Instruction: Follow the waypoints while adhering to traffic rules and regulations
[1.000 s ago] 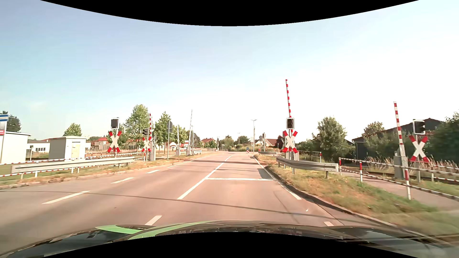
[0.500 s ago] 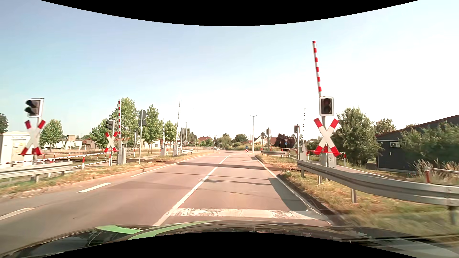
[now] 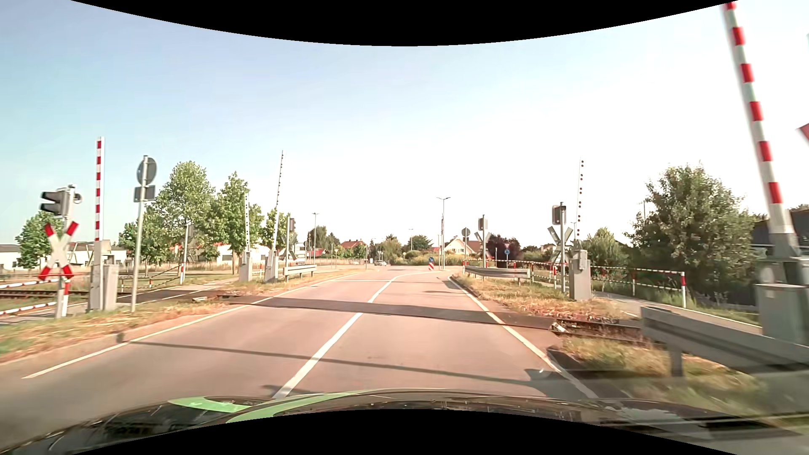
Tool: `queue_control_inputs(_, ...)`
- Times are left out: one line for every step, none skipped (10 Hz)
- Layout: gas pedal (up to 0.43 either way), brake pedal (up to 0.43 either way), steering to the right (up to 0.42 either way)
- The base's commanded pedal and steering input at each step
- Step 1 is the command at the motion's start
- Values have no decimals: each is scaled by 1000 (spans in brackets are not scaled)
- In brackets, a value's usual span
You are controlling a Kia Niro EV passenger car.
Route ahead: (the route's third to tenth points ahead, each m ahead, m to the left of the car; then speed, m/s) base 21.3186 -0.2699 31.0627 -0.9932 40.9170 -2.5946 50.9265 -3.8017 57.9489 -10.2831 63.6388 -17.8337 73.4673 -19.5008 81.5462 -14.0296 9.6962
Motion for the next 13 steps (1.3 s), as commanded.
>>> queue_control_inputs(20,0,17)
queue_control_inputs(20,0,14)
queue_control_inputs(28,0,10)
queue_control_inputs(28,0,6)
queue_control_inputs(28,0,7)
queue_control_inputs(28,0,6)
queue_control_inputs(28,0,7)
queue_control_inputs(28,0,7)
queue_control_inputs(28,0,9)
queue_control_inputs(47,0,12)
queue_control_inputs(47,0,13)
queue_control_inputs(47,0,16)
queue_control_inputs(47,0,19)
